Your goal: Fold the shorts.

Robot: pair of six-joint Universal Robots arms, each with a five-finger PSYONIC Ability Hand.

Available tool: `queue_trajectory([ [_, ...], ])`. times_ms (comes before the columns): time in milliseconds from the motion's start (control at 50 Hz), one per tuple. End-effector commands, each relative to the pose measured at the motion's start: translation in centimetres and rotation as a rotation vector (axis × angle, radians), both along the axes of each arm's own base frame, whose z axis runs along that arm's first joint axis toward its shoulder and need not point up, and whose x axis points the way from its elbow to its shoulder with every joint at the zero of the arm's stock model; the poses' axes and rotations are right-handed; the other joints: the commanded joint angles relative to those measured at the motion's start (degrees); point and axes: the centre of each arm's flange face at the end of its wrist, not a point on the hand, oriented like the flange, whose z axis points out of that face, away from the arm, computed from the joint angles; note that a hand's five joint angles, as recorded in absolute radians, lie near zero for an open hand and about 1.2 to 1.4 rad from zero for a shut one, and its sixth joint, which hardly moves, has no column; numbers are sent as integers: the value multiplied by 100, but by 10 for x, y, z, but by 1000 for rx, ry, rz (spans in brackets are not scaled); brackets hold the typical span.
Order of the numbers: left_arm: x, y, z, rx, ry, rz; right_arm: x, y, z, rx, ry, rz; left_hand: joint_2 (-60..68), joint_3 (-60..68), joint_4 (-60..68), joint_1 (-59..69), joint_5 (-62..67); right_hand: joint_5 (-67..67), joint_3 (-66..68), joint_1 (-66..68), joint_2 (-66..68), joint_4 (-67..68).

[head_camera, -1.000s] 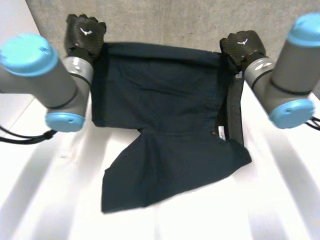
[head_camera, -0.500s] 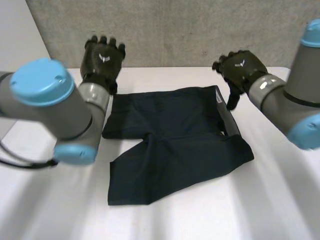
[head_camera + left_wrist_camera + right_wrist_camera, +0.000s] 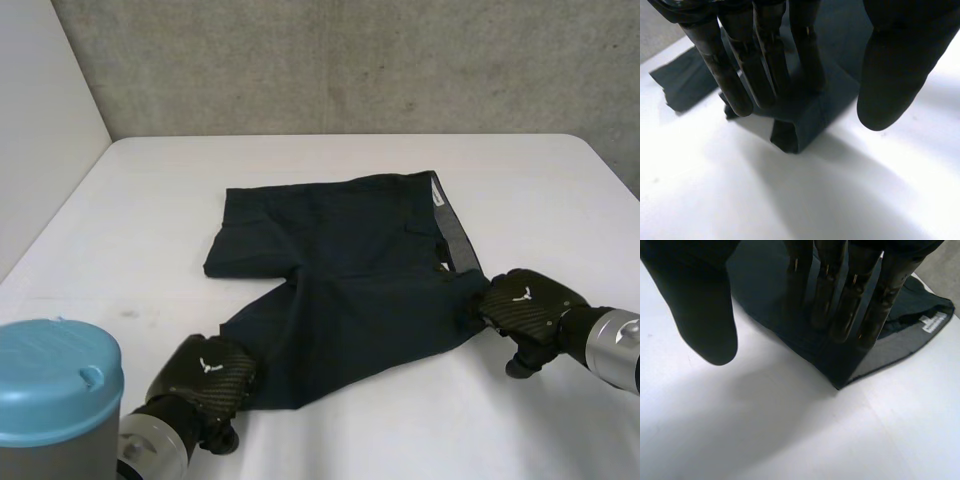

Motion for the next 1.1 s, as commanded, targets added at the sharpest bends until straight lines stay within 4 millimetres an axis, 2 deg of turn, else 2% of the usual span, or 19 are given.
queue_trajectory([
  [20, -6, -11, -36, 18, -19, 7, 4, -19, -19, -26, -63, 8, -1079, -1068, -1070, -1061, -1054, -848, -879, -372, -885, -894],
  [180, -8, -38, -43, -59, -11, 108, 5, -44, -26, -87, -131, -40, -1569, -1557, -1560, -1550, -1543, -780, -812, -305, -818, -826],
  [500, -26, -64, -50, -132, 28, 125, 16, -68, -44, -112, -96, -51, -1417, -1406, -1409, -1399, -1392, -612, -644, -137, -650, -658],
  [680, -33, -73, -49, -167, 59, 125, 27, -74, -47, -131, -94, -27, 11, 23, 20, 30, 37, 614, 583, 1090, 577, 568],
  [740, -35, -75, -53, -164, 55, 123, 29, -77, -48, -140, -86, -33, 483, 494, 492, 501, 508, 1504, 1473, 1980, 1467, 1458],
  [840, -35, -75, -55, -161, 54, 121, 32, -82, -49, -153, -80, -37, 1692, 1703, 1701, 1710, 1717, 4220, 4189, 4696, 4183, 4174],
  [900, -36, -75, -54, -162, 57, 121, 32, -83, -47, -159, -81, -36, 2869, 2880, 2877, 2887, 2894, 4226, 4195, 4702, 4189, 4180],
  [940, -36, -76, -51, -170, 65, 121, 32, -83, -45, -164, -80, -39, 3775, 3786, 3784, 3793, 3800, 4226, 4195, 4702, 4189, 4180],
  [1000, -36, -77, -47, -180, 72, 121, 32, -82, -41, -169, -76, -44, 3778, 3790, 3787, 3797, 3804, 4226, 4195, 4702, 4189, 4180],
  [1080, -34, -80, -19, -238, 118, 132, 30, -77, -29, -177, -76, -47, 3778, 3790, 3787, 3797, 3804, 4226, 4195, 4702, 4189, 4180],
  [1100, -29, -81, -4, -270, 124, 136, 30, -75, -26, -177, -76, -47, 3778, 3790, 3787, 3797, 3804, 4226, 4195, 4702, 4189, 4180],
])
